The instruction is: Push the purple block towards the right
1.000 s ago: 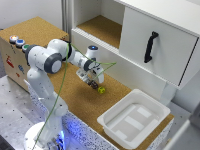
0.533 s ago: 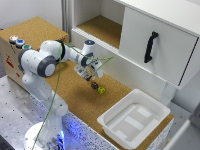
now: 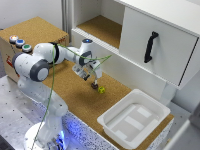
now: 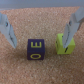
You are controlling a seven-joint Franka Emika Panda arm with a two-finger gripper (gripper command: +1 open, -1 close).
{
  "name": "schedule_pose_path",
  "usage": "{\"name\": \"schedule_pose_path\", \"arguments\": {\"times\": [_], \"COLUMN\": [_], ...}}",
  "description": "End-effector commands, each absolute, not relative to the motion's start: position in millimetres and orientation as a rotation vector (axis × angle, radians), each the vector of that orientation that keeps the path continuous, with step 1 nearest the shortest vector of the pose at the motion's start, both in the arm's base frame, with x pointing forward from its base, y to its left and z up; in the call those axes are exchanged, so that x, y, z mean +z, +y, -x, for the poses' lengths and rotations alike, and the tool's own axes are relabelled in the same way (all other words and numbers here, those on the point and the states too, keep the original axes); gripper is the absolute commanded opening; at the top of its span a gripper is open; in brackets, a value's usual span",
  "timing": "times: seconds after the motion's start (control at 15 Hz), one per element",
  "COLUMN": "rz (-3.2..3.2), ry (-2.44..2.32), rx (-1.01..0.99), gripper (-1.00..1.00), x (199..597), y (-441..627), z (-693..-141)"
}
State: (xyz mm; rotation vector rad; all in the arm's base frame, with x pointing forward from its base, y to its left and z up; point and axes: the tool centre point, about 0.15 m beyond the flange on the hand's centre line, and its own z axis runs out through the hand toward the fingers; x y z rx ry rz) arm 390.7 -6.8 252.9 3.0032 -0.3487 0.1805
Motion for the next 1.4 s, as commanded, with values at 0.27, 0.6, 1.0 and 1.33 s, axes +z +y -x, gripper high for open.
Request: {"name": "schedule_pose_path", "arguments": {"times": [0.27,0.6,1.0,1.33], "rz": [-3.044,-3.033,-3.027,-3.020], "ry": [-0.323,-0.366,-0.358,-0.354], "rx": [0.163,0.223,0.221,0.239], "gripper": [1.00,-1.00,-1.00,-1.00], "x": [198,200,201,208], "y": [-10,-11,-9,-7], "z": [-420,-433,-430,-425]}}
